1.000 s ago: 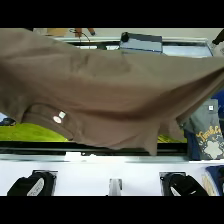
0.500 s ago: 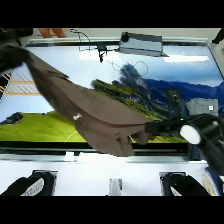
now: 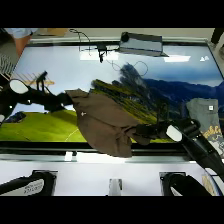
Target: Fold the shirts.
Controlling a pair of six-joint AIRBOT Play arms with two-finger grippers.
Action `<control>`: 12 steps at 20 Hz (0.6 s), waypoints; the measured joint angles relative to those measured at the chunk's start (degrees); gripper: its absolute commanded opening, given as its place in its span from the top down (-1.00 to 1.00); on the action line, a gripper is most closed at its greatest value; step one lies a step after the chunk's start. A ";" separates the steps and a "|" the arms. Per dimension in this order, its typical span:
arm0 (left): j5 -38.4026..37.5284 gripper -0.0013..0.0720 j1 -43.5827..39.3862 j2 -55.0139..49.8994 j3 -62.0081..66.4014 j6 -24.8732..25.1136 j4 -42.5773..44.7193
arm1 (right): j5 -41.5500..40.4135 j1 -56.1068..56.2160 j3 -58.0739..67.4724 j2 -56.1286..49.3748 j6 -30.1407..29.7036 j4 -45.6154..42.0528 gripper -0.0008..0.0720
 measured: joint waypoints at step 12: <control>8.20 -0.93 -13.92 5.03 -33.77 -0.94 -18.75 | -0.94 0.00 -0.24 -0.13 -0.57 0.63 0.89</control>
